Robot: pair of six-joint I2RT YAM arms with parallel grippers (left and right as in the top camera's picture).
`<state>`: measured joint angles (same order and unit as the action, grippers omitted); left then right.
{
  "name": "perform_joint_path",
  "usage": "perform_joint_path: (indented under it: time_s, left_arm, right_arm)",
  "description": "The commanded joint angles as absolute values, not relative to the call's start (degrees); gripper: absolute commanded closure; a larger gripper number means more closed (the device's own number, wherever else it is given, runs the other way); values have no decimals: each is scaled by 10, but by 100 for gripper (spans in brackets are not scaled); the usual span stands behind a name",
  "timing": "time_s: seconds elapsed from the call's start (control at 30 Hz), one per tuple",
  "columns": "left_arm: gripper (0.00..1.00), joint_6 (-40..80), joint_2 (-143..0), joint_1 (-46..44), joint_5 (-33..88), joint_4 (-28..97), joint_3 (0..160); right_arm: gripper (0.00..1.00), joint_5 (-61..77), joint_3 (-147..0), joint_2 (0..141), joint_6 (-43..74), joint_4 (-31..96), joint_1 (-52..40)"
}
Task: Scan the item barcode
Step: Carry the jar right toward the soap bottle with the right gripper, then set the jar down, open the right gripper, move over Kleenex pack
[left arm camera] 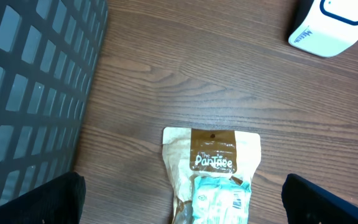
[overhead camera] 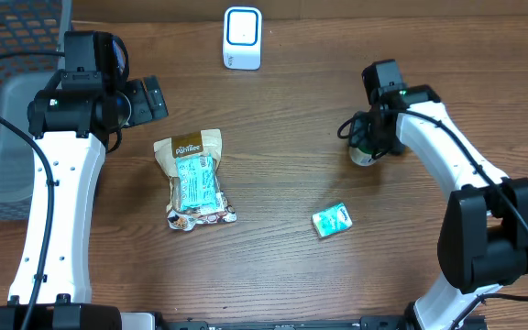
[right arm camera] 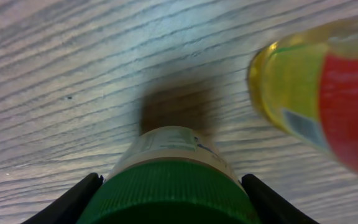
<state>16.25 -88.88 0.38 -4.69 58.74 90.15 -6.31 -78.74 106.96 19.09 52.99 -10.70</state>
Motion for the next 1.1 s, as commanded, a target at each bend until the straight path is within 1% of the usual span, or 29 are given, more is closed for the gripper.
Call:
perform_joint_path:
  time_s: [0.0,0.07,0.1,0.2,0.3,0.37,0.53,0.67,0.7,0.77,0.83,1.0,1.03,1.07]
  left_arm:
    - [0,152,-890,3,-44,587,908]
    - [0,152,-890,3,-44,587,908]
    - [0,152,-890,3,-44,587,908]
    - [0,152,-890,3,-44,587,908]
    - [0,152,-890,3,-44,587,908]
    - [0,152,-890,3,-44,587,908]
    - [0,152,-890,3,-44,587,908]
    - [0,152,-890,3,-44,587,908]
    - [0,152,-890,3,-44,587,908]
    - [0,152,-890,3,-44,587,908]
    - [0,152,-890,3,-44,587,908]
    - [0,152,-890,3,-44,587,908]
    - [0,152,-890,3,-44,587,908]
    - [0,152,-890,3,-44,587,908]
  right_arm:
    - [67,-57,-776,1064,193,512,-109]
    - [58,-57,-773,1064,193,507,-109]
    - [48,-57,-773,1064,193,506,-109]
    - [36,-57,-773,1064,193,506,-109]
    - [14,-57,-773,1064,193,504,-109]
    - [11,-57,-773,1064,193,503,-109]
    - [11,-57,-799,1056,193,515,-109]
    - [11,-33,-881,1030,194,590,-112]
    - [9,-18,-901,1024,194,612,-113]
    - [0,10,-937,1009,211,663,-116]
    - [0,37,-956,993,227,704,-117]
    - [0,112,-958,977,227,747,-116]
    - [9,122,-955,978,227,761,-116]
    - [22,129,-950,978,227,773,-116]
